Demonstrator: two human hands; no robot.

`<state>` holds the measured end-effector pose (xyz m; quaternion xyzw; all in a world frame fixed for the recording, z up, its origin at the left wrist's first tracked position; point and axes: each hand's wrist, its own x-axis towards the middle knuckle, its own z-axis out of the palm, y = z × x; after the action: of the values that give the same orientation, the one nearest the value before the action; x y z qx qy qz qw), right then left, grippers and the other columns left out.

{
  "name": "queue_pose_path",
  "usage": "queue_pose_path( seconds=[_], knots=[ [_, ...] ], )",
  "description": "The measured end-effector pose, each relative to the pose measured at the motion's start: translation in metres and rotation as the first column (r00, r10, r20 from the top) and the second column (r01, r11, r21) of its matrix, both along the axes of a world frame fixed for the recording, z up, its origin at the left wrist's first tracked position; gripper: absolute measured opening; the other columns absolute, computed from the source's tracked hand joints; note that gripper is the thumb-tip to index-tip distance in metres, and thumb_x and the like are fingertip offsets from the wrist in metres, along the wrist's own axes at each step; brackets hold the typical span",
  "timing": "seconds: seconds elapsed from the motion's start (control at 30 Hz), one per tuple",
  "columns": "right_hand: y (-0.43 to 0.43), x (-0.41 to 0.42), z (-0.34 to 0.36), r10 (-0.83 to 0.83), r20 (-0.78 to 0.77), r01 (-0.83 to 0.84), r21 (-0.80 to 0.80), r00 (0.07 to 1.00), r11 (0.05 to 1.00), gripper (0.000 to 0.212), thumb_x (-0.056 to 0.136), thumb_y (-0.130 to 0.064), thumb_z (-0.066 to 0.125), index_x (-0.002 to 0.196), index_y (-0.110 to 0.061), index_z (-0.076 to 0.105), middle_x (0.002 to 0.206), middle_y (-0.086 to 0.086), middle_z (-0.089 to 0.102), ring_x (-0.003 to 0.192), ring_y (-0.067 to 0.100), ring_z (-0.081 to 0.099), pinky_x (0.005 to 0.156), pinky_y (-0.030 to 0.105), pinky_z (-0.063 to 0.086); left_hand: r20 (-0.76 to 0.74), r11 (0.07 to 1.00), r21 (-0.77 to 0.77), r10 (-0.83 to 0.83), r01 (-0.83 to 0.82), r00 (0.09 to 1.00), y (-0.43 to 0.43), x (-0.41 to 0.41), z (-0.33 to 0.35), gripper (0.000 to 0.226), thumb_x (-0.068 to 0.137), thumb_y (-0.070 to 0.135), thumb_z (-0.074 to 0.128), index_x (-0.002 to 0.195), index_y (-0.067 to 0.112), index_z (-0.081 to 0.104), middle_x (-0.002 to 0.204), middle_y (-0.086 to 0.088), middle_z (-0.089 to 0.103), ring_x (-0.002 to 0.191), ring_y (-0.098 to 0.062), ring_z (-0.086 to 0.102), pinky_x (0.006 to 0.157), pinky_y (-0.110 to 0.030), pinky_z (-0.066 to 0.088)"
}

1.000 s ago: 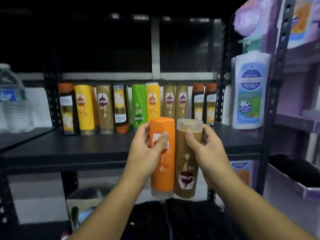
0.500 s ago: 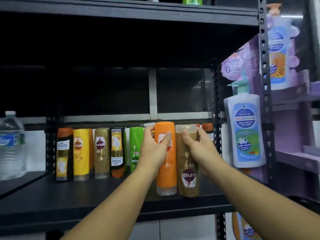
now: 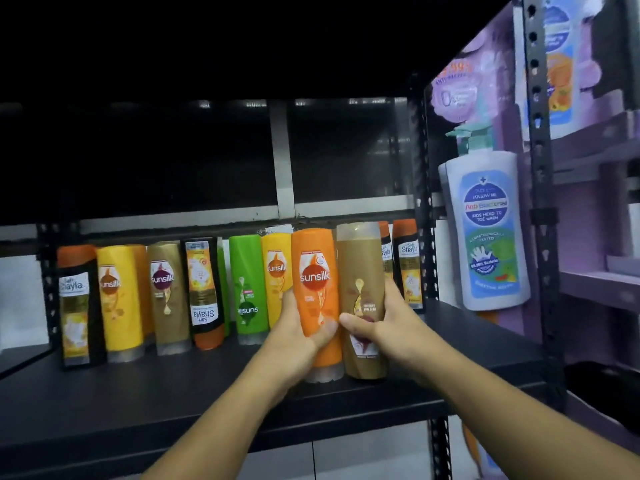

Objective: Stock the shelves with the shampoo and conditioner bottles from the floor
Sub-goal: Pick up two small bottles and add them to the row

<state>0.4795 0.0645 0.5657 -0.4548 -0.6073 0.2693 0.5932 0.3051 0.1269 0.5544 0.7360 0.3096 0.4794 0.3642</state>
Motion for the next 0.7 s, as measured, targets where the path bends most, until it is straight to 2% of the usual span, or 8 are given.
queue_pose_path(
  seconds=[0.1,0.13,0.2,0.23,0.37,0.53,0.7],
  knots=[
    [0.018,0.008,-0.008,-0.013,-0.093,0.016,0.028,0.996,0.999,0.059,0.087,-0.019,0.079,0.128,-0.042,0.044,0.102,-0.016,0.073,0.095,0.002,0.071,0.074,0.024,0.057,-0.105,1.000,-0.006,-0.008,0.008,0.994,0.015,0.003,-0.007,0.076,0.094,0.026,0.073,0.151,0.040,0.025,0.135,0.018,0.056,0.125,-0.009,0.057,0.109,-0.041,0.047],
    [0.023,0.011,-0.009,-0.022,-0.103,0.026,0.035,0.994,0.999,0.059,0.087,-0.019,0.079,0.129,-0.041,0.044,0.102,-0.017,0.073,0.095,0.002,0.071,0.076,0.025,0.057,-0.146,1.000,-0.001,-0.002,0.002,0.989,0.020,0.005,-0.007,0.073,0.095,0.026,0.073,0.150,0.037,0.027,0.131,0.021,0.056,0.123,-0.008,0.056,0.107,-0.037,0.046],
    [0.035,0.016,-0.010,-0.039,-0.108,0.043,0.034,0.993,0.999,0.062,0.087,-0.019,0.079,0.133,-0.040,0.044,0.106,-0.015,0.073,0.098,0.004,0.071,0.083,0.030,0.058,-0.221,0.999,0.023,0.047,-0.043,0.974,0.032,0.011,-0.003,0.063,0.096,0.024,0.071,0.144,0.032,0.031,0.120,0.023,0.055,0.114,-0.006,0.056,0.096,-0.025,0.044],
    [0.041,0.018,-0.010,-0.042,-0.108,0.046,0.028,0.993,0.999,0.064,0.087,-0.020,0.080,0.135,-0.039,0.044,0.109,-0.013,0.073,0.100,0.005,0.071,0.085,0.031,0.058,-0.244,0.997,0.035,0.082,-0.076,0.966,0.040,0.016,-0.001,0.059,0.097,0.023,0.071,0.141,0.029,0.032,0.120,0.019,0.056,0.111,-0.008,0.056,0.092,-0.025,0.044],
    [0.059,0.020,-0.017,-0.047,-0.148,0.047,-0.004,0.988,0.999,0.067,0.085,-0.021,0.081,0.137,-0.039,0.043,0.116,-0.007,0.069,0.102,0.010,0.070,0.083,0.031,0.059,-0.335,0.977,0.088,0.212,-0.194,0.918,0.071,0.033,0.007,0.058,0.093,0.027,0.075,0.134,0.019,0.035,0.133,-0.003,0.059,0.113,-0.019,0.058,0.098,-0.035,0.048],
    [0.068,0.027,-0.021,-0.035,-0.216,0.029,-0.032,0.976,0.999,0.068,0.083,-0.021,0.082,0.137,-0.037,0.043,0.116,-0.003,0.068,0.105,0.016,0.068,0.085,0.034,0.058,-0.455,0.961,0.093,0.274,-0.261,0.847,0.094,0.047,0.019,0.074,0.090,0.034,0.077,0.144,0.012,0.031,0.141,-0.007,0.053,0.125,-0.027,0.055,0.096,-0.032,0.043],
    [0.069,0.026,-0.022,-0.032,-0.190,0.026,-0.034,0.981,0.999,0.068,0.083,-0.023,0.082,0.136,-0.041,0.043,0.114,-0.006,0.067,0.103,0.014,0.068,0.080,0.029,0.058,-0.437,0.935,0.119,0.352,-0.334,0.828,0.102,0.052,0.011,0.066,0.091,0.030,0.076,0.139,0.011,0.035,0.140,-0.012,0.055,0.125,-0.030,0.056,0.101,-0.039,0.046]
  ],
)
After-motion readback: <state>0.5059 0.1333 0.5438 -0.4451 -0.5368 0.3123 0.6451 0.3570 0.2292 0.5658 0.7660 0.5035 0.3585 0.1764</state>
